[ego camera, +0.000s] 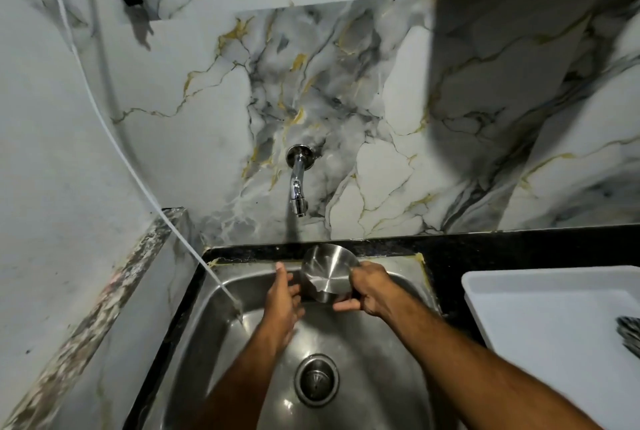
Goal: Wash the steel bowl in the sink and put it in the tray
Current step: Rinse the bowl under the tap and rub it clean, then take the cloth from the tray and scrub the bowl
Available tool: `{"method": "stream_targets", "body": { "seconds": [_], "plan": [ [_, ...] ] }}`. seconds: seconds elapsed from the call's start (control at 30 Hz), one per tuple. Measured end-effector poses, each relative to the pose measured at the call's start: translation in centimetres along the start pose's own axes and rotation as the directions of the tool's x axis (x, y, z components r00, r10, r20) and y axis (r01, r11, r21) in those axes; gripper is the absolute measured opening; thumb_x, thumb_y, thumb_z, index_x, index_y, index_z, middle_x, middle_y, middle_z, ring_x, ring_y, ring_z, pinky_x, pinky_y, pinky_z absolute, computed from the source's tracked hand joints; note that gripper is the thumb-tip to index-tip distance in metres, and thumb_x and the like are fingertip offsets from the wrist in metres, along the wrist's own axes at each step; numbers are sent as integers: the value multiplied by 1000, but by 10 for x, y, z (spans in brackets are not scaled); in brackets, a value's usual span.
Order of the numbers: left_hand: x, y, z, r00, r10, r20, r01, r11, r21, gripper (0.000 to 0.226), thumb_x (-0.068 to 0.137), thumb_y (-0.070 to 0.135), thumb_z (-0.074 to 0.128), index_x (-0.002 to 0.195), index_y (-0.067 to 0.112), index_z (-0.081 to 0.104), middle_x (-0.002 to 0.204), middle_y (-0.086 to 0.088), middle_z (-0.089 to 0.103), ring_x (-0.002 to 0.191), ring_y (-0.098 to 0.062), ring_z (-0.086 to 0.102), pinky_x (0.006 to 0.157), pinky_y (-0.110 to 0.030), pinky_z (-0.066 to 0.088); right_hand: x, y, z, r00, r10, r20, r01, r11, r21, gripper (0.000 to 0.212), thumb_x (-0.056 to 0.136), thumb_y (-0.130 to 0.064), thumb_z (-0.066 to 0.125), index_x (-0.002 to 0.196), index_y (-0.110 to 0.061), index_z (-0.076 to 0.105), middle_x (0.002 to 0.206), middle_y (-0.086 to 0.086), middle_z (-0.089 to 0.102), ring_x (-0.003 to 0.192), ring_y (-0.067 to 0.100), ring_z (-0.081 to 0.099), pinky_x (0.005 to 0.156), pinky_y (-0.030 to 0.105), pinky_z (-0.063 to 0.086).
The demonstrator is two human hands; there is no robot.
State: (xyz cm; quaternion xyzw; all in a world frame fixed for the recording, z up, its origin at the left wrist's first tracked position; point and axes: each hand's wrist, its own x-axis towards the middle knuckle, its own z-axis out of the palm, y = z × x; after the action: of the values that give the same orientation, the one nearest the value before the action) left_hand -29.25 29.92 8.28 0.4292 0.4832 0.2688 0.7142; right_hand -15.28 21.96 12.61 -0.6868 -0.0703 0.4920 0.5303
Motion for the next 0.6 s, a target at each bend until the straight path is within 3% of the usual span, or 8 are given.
{"method": "stream_targets", "body": {
  "seconds": [0.07, 0.13, 0.2, 0.27, 0.33, 0.43, 0.53, 0.6],
  "plan": [
    [-9, -8, 11, 990, -85, 114, 110, 965, -239, 81, 89, 74, 24, 137, 13, 49, 134, -24, 57, 125, -45, 50, 106, -62, 36, -13, -1, -4, 997, -20, 73, 21, 999, -25, 34, 95, 3, 40, 125, -4, 56, 100, 19, 66, 67, 33, 69, 48, 47, 62],
    [-19, -15, 24, 978, -50, 201, 140, 875, -463, 83, 87, 76, 29, 133, 11, 54, 129, -27, 61, 121, -48, 53, 95, -62, 45, -24, -2, -9, 991, -38, 130, 47, 997, -67, 36, 96, 1, 41, 129, -7, 54, 115, 20, 64, 88, 40, 69, 52, 48, 63],
    [-28, -21, 35, 978, 26, 205, 106, 787, -608, 79, 86, 70, 40, 133, 8, 54, 127, -30, 61, 120, -49, 53, 97, -68, 41, -34, -3, -12, 985, -72, 156, 97, 983, -159, 39, 96, 0, 39, 133, -10, 50, 123, 21, 61, 99, 40, 67, 58, 46, 64],
    [-35, -27, 46, 981, 70, 183, 70, 746, -662, 74, 86, 63, 45, 135, 8, 52, 130, -29, 59, 119, -48, 54, 98, -71, 38, -39, -5, -23, 970, -184, 160, 231, 906, -356, 42, 96, -3, 41, 137, -10, 47, 130, 22, 59, 107, 38, 64, 79, 48, 62],
    [-38, -32, 55, 978, 92, 187, 59, 738, -672, 68, 89, 60, 44, 134, 10, 54, 132, -27, 58, 118, -45, 55, 95, -65, 43, -41, -6, -41, 922, -335, 193, 383, 734, -560, 53, 99, -15, 45, 150, -9, 33, 151, 19, 44, 134, 35, 46, 109, 45, 42],
    [-41, -44, 75, 973, 102, 208, 65, 742, -667, 66, 88, 59, 47, 131, 11, 58, 126, -25, 64, 114, -44, 59, 90, -64, 48, -43, 0, -93, 810, -497, 310, 527, 386, -757, 65, 103, -35, 39, 157, -15, 10, 165, 16, 12, 151, 33, 10, 122, 50, 17],
    [-48, -60, 109, 963, 115, 242, 79, 741, -666, 58, 85, 58, 53, 120, 14, 66, 118, -23, 69, 105, -43, 66, 79, -66, 54, -33, 16, -173, 725, -606, 327, 434, 33, -900, 65, 102, -38, 33, 157, -22, 4, 166, 16, 0, 152, 33, -5, 121, 58, 2],
    [-54, -72, 147, 946, 91, 312, 142, 747, -649, 52, 85, 55, 57, 117, 15, 69, 123, -21, 68, 112, -42, 63, 92, -69, 46, -27, 26, -233, 741, -624, 248, 326, 11, -945, 64, 102, -36, 33, 158, -21, 5, 166, 17, 1, 152, 34, -4, 120, 57, 1]
  ]
}}
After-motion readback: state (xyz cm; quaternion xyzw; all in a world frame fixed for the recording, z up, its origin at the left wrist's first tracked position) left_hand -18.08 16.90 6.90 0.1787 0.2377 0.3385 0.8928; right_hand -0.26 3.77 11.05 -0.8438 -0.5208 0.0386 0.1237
